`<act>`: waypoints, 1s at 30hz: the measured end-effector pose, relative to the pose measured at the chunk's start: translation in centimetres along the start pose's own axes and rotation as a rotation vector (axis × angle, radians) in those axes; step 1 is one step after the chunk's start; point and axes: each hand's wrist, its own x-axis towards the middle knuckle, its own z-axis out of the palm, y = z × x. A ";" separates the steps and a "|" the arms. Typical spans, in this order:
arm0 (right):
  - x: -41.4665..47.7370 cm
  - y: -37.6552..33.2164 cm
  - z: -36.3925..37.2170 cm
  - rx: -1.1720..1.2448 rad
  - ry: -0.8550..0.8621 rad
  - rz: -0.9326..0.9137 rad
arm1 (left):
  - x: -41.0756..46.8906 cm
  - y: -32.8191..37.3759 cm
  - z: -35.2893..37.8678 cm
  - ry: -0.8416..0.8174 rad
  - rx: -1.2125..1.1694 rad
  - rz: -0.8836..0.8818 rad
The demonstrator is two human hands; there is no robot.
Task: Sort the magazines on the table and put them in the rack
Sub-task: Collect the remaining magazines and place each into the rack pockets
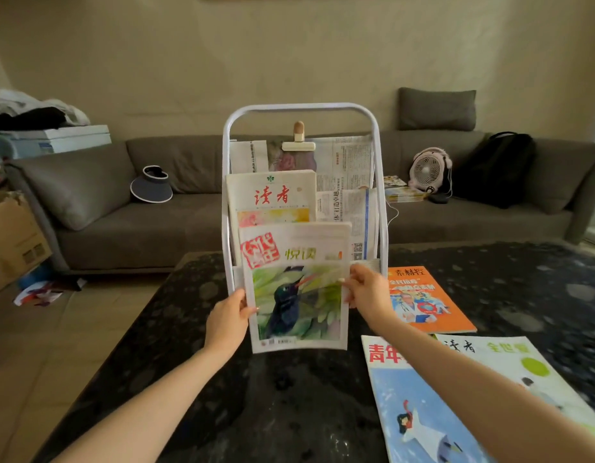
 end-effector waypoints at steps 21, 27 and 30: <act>13.4 -7.2 -8.2 -0.135 0.231 -0.059 | 13.1 12.2 0.1 0.216 0.044 0.226; 13.8 -5.3 -6.9 -0.253 0.176 -0.005 | 13.6 10.7 2.2 0.110 -0.016 0.168; 13.9 -5.2 -6.2 -0.312 0.189 -0.016 | 13.5 10.1 2.8 0.084 -0.020 0.144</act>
